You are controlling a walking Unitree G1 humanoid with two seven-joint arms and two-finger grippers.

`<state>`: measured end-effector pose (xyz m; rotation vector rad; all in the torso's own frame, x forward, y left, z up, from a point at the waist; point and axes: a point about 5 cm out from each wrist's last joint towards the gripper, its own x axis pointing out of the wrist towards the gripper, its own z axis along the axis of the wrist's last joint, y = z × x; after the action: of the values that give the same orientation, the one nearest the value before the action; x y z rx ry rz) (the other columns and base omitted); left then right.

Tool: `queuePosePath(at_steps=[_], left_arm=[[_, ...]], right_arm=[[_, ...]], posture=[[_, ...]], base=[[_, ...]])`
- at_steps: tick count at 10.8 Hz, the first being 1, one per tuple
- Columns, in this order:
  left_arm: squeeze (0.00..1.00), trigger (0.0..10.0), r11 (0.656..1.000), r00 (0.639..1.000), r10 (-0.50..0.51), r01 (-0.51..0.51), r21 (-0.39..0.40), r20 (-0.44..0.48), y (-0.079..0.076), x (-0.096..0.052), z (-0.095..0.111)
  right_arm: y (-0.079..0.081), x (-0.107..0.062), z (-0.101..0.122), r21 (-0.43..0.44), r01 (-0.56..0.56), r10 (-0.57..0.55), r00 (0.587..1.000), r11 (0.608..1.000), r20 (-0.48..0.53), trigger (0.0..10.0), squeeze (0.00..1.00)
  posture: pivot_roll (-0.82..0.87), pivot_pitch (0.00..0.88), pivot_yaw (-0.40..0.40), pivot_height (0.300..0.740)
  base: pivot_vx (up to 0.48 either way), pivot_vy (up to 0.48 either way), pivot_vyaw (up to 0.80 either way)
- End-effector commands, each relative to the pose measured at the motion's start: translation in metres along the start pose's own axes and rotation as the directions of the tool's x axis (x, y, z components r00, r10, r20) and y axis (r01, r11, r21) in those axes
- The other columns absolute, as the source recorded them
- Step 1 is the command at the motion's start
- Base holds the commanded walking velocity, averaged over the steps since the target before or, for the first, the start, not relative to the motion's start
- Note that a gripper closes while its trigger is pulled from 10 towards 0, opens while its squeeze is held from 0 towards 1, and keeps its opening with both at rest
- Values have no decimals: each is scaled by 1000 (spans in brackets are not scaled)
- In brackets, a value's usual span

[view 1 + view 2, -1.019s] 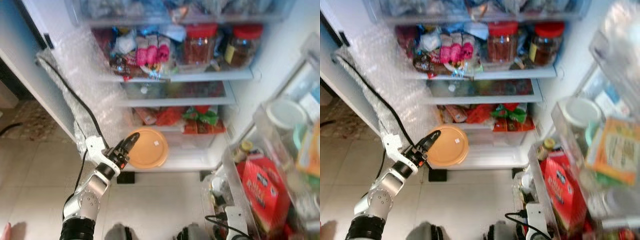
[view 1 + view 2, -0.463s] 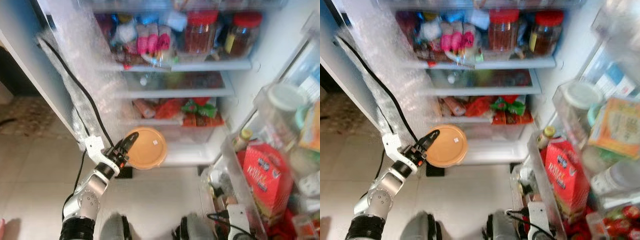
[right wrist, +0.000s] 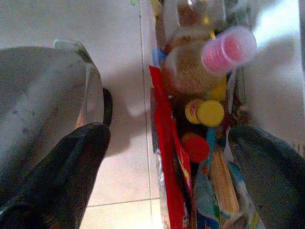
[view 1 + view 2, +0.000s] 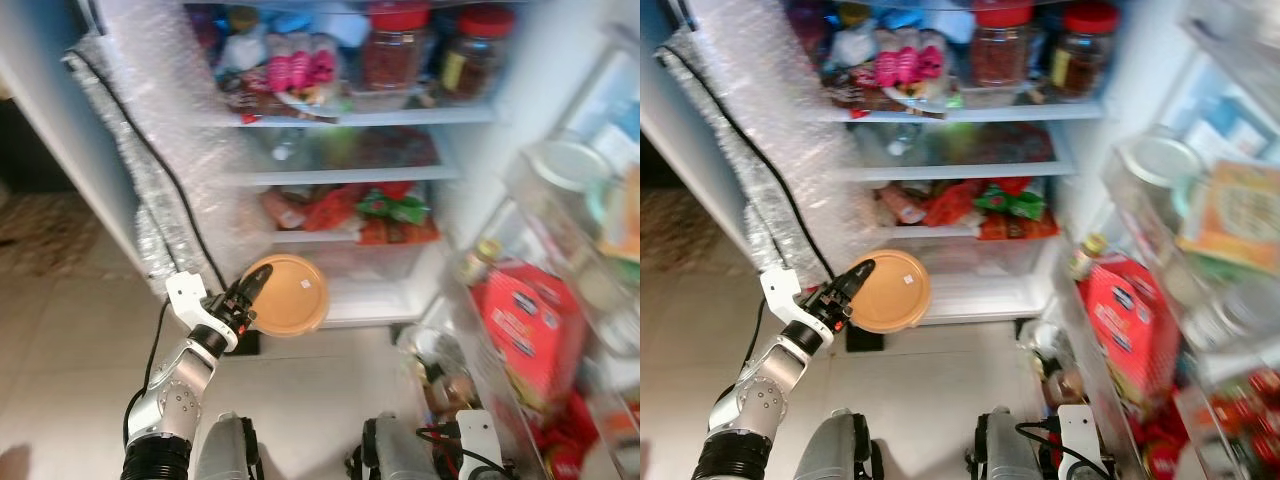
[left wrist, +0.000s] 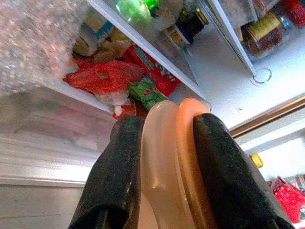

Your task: Restocking fridge

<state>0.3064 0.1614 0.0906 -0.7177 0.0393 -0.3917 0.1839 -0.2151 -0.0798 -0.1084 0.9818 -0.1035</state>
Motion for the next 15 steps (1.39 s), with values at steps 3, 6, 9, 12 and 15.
queuePosePath(at_steps=[3, 6, 9, 12, 15], left_arm=[[0, 10000, 1000, 1000, -4, 4, -5, 4, -1, 2, -1], [0, 10000, 1000, 1000, 5, -5, 5, 4, 0, 3, -1], [0, 10000, 1000, 1000, 6, -6, 12, 0, 2, 3, 1], [0, 10000, 1000, 1000, 8, -8, 19, 4, 2, 4, 2], [0, 10000, 1000, 1000, 12, -12, 23, 10, 2, 5, 3]], right_arm=[[3, -2, -14, -8, -14, 13, 999, 1000, -46, 10000, 0], [3, -2, -14, -8, -12, 12, 999, 1000, -43, 10000, 0], [3, -2, -14, -11, 8, -9, 999, 1000, -41, 10000, 0], [5, -2, -12, -4, 3, -3, 1000, 1000, -29, 10000, 0], [5, -1, -11, 2, 2, -2, 1000, 1000, -26, 10000, 0]], posture=[[-100, 196, -16, 638], [-94, 175, -13, 638], [-95, 166, -4, 614], [-95, 174, -2, 594], [-94, 187, -5, 594]], base=[[0, 0, 0], [0, 0, 0], [0, 0, 0], [0, 0, 0], [0, 0, 0]])
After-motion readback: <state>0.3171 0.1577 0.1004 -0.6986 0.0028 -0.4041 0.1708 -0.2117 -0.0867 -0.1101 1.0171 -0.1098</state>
